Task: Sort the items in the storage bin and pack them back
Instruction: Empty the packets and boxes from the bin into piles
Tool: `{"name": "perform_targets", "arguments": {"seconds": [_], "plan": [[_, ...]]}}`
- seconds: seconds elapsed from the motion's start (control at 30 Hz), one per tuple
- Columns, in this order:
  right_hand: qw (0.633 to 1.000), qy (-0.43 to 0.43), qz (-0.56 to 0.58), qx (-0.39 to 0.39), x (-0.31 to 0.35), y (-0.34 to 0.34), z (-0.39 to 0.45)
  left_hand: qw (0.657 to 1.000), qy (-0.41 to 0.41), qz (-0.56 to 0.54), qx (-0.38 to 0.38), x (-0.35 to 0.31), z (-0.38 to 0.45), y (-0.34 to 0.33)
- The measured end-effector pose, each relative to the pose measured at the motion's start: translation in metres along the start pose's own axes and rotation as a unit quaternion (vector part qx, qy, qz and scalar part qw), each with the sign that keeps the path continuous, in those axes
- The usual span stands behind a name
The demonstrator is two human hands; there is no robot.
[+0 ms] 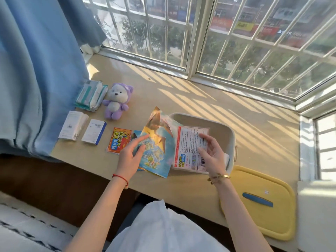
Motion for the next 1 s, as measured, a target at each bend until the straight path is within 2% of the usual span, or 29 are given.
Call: {"name": "perform_targets", "arguments": {"seconds": [0.33, 0.43, 0.77, 1.0], "plan": [[0.999, -0.007, -0.033, 0.024, -0.012, -0.11, 0.004, 0.999, 0.032, -0.03, -0.032, 0.048, 0.01, 0.103], [1.0, -0.009, -0.027, 0.003, -0.02, -0.15, 0.006, 0.999, 0.024, -0.029, -0.024, 0.061, 0.026, 0.142], [0.994, -0.043, 0.011, -0.103, -0.056, -0.251, -0.001, 0.997, 0.034, -0.017, 0.067, 0.111, 0.081, 0.235], [0.985, -0.055, 0.041, -0.158, -0.067, -0.271, -0.007, 0.994, 0.055, -0.015, 0.093, 0.144, 0.101, 0.251]]}}
Point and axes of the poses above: each hand's wrist, its own z-axis towards the middle knuckle, its own y-axis out of the back of the hand, x = y × z, the point moved 9 cm from there along z, towards the middle knuckle, and after that the axes turned 4 degrees about z, right-handed, at the moved point
